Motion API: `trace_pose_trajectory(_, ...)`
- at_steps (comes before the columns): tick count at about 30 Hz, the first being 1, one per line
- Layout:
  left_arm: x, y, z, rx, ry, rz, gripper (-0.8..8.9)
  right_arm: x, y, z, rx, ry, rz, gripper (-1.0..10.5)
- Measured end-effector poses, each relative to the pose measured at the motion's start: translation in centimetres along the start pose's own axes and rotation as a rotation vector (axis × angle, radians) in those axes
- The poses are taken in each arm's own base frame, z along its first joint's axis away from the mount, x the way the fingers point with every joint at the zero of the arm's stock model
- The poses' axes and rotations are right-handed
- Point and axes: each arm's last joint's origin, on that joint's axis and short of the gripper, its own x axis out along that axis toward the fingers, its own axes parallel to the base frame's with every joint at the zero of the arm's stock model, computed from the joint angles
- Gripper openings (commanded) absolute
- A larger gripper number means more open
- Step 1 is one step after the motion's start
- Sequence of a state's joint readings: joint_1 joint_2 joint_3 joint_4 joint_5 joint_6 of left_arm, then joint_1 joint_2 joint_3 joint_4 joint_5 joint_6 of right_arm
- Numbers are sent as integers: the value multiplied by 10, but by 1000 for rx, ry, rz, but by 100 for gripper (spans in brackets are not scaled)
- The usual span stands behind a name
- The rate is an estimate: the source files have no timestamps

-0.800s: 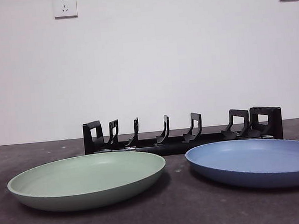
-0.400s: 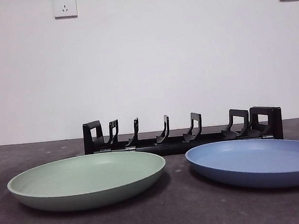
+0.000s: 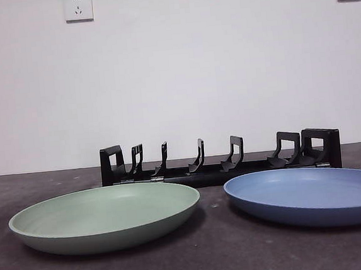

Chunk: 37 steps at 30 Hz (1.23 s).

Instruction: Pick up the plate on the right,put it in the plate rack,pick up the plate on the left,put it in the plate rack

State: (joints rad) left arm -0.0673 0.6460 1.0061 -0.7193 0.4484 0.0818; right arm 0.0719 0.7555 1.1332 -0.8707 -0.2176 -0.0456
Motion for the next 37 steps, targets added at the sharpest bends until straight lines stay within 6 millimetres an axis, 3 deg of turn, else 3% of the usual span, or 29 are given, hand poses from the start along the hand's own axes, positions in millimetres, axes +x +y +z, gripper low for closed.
trace_pose_trajectory(7, 6, -4, 0, 102, 18, -59, 658, 20, -4, -2, 56, 118, 4, 563)
trace_pose_trajectory(12, 12, -10, 0, 193, 30, -124, 658, 58, -13, -5, 100, 295, 8, 562)
trace_pose_trajectory(14, 15, -13, 0, 227, 35, -152, 657, 79, -17, -7, 114, 369, 3, 562)
trace_pose_trajectory(17, 19, -18, 0, 290, 40, -209, 657, 126, -27, -18, 149, 534, 3, 562)
trace_pose_trajectory(20, 21, -24, 0, 339, 39, -258, 657, 175, -38, -38, 178, 717, -16, 559)
trace_pose_trajectory(23, 21, -29, -1, 386, 32, -298, 657, 209, -45, -58, 193, 832, -30, 490)
trace_pose_trajectory(30, 27, -36, -1, 445, 40, -362, 657, 238, -51, -77, 206, 912, -31, 455)
trace_pose_trajectory(37, 43, -44, -4, 472, 95, -409, 657, 254, -54, -90, 214, 955, -29, 431)
